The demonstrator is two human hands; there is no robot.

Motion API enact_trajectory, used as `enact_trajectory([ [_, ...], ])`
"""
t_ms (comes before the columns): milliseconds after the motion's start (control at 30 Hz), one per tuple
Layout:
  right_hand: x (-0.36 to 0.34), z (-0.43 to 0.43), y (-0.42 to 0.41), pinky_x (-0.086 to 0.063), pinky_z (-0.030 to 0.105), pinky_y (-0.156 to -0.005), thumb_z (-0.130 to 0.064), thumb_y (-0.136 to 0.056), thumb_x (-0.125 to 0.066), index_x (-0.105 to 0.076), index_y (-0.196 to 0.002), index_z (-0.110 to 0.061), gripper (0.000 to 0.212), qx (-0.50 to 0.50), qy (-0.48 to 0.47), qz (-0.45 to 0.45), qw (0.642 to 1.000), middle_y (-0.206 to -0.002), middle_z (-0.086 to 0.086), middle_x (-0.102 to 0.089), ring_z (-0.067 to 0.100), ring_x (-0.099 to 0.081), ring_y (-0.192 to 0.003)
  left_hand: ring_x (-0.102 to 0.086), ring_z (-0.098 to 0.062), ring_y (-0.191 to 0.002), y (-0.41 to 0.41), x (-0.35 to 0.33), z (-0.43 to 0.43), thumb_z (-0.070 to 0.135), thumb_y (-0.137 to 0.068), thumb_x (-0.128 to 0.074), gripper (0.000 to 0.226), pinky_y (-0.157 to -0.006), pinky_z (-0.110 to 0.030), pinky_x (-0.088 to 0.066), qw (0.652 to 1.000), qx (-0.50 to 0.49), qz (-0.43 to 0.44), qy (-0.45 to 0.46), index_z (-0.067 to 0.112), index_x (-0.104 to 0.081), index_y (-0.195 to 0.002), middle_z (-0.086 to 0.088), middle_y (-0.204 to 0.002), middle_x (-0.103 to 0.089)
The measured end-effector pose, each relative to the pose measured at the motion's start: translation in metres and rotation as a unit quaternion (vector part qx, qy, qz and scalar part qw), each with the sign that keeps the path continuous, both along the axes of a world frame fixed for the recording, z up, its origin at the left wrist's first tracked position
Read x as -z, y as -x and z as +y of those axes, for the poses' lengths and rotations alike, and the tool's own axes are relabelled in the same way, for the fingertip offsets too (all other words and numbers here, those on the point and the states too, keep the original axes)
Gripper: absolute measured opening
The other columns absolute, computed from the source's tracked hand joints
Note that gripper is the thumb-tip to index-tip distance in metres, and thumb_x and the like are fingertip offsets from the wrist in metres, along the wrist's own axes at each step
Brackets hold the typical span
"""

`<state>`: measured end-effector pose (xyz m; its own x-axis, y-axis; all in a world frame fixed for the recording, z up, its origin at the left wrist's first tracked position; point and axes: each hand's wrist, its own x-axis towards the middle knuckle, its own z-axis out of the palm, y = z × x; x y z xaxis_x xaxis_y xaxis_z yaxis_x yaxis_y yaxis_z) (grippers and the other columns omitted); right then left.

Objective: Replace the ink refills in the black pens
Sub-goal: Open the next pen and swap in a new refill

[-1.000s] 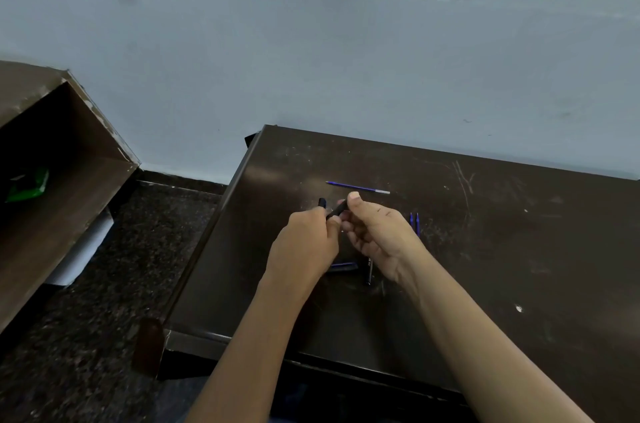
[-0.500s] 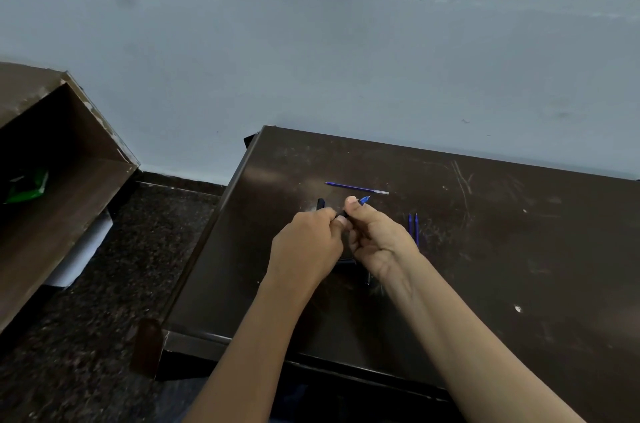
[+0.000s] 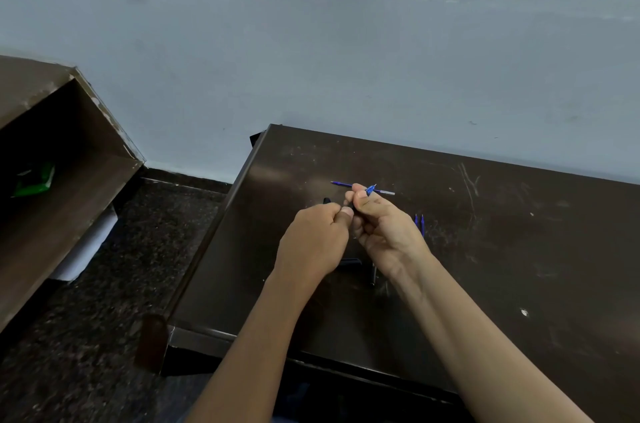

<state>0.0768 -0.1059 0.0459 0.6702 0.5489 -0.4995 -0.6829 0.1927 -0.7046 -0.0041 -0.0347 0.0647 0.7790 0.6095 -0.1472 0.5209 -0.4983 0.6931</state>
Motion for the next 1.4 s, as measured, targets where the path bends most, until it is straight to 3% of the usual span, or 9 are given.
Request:
enact_trajectory([
  [200,-0.007,-0.002,-0.001,-0.049,0.020,-0.065,-0.004,-0.092,-0.054,-0.066,-0.095,-0.011,0.013,-0.032,-0.043,-0.044,0.998,-0.081,0.000,-0.069,0.011,-0.064,-0.075,-0.038,-0.006,-0.051,-0.001,-0.005,0.002,0.029,-0.098,-0.040,0.043,-0.055,-0.021,-0.029,0.989,-0.012,-0.040,0.143,0.022,-0.044,-0.056,0.006,-0.054,-0.043],
  [333,-0.010,-0.004,-0.004,-0.049,0.024,-0.067,-0.008,-0.089,-0.056,-0.066,-0.095,-0.012,0.012,-0.053,-0.070,-0.091,0.992,-0.078,-0.003,-0.071,0.013,-0.065,-0.084,-0.031,-0.002,-0.038,-0.002,-0.009,0.005,0.030,-0.100,-0.038,0.043,-0.040,-0.015,-0.026,0.962,-0.006,-0.049,0.270,0.019,-0.046,-0.059,0.006,-0.050,-0.040],
  [600,-0.020,-0.010,-0.009,-0.049,0.022,-0.052,-0.015,-0.081,-0.054,-0.074,-0.073,-0.022,0.022,-0.108,-0.153,-0.131,0.973,-0.077,-0.004,-0.071,0.018,-0.060,-0.079,-0.023,-0.001,-0.037,0.001,-0.016,0.012,0.034,-0.100,-0.036,0.039,-0.035,-0.013,-0.016,0.860,0.029,-0.070,0.505,0.017,-0.048,-0.067,0.009,-0.048,-0.037],
  [667,-0.019,-0.008,-0.009,-0.051,0.022,-0.054,-0.015,-0.086,-0.052,-0.071,-0.082,-0.019,0.020,-0.104,-0.158,-0.121,0.974,-0.080,-0.003,-0.072,0.019,-0.062,-0.082,-0.027,-0.001,-0.038,0.000,-0.016,0.009,0.034,-0.099,-0.038,0.039,-0.037,-0.016,-0.022,0.893,0.015,-0.076,0.443,0.018,-0.050,-0.067,0.009,-0.050,-0.040],
  [767,-0.012,-0.002,-0.004,-0.055,0.022,-0.063,-0.008,-0.094,-0.050,-0.066,-0.100,-0.010,0.017,-0.064,-0.090,-0.098,0.989,-0.085,0.000,-0.074,0.013,-0.069,-0.080,-0.041,-0.003,-0.049,0.001,-0.004,0.003,0.031,-0.096,-0.046,0.027,-0.052,-0.019,-0.031,0.997,-0.019,-0.067,0.023,0.020,-0.063,-0.079,0.011,-0.061,-0.051],
  [867,-0.007,0.002,0.001,-0.055,0.017,-0.061,-0.010,-0.094,-0.054,-0.068,-0.098,-0.008,0.015,-0.035,-0.013,-0.069,0.997,-0.083,0.000,-0.075,0.006,-0.070,-0.067,-0.045,-0.006,-0.059,0.008,-0.003,0.001,0.032,-0.093,-0.051,0.018,-0.048,-0.012,-0.023,0.982,-0.024,-0.054,-0.182,0.021,-0.064,-0.097,0.011,-0.070,-0.051],
  [1067,-0.009,0.003,-0.001,-0.050,0.026,-0.078,-0.009,-0.093,-0.056,-0.069,-0.087,-0.010,0.015,-0.002,0.042,-0.067,0.997,-0.087,0.004,-0.075,0.011,-0.069,-0.070,-0.044,-0.006,-0.062,0.006,0.002,0.003,0.032,-0.094,-0.051,0.021,-0.048,-0.012,-0.025,0.980,-0.004,-0.076,-0.183,0.018,-0.066,-0.099,0.011,-0.072,-0.053],
  [1200,-0.012,0.000,-0.001,-0.052,0.018,-0.058,-0.005,-0.096,-0.050,-0.065,-0.084,-0.010,0.020,-0.011,0.020,-0.058,0.998,-0.068,-0.003,-0.072,0.007,-0.065,-0.054,-0.043,-0.007,-0.054,0.004,0.002,0.001,0.029,-0.092,-0.054,0.021,-0.050,-0.016,-0.028,0.992,-0.004,-0.085,-0.094,0.014,-0.067,-0.092,0.011,-0.065,-0.049],
  [1400,-0.015,-0.002,0.000,-0.054,0.023,-0.056,-0.007,-0.097,-0.047,-0.061,-0.086,-0.007,0.018,-0.034,-0.024,-0.064,0.997,-0.074,0.003,-0.071,0.020,-0.065,-0.075,-0.054,-0.006,-0.062,0.004,-0.007,0.004,0.027,-0.094,-0.052,0.026,-0.059,-0.017,-0.041,0.994,-0.012,-0.077,0.072,0.013,-0.067,-0.078,0.003,-0.067,-0.061],
])
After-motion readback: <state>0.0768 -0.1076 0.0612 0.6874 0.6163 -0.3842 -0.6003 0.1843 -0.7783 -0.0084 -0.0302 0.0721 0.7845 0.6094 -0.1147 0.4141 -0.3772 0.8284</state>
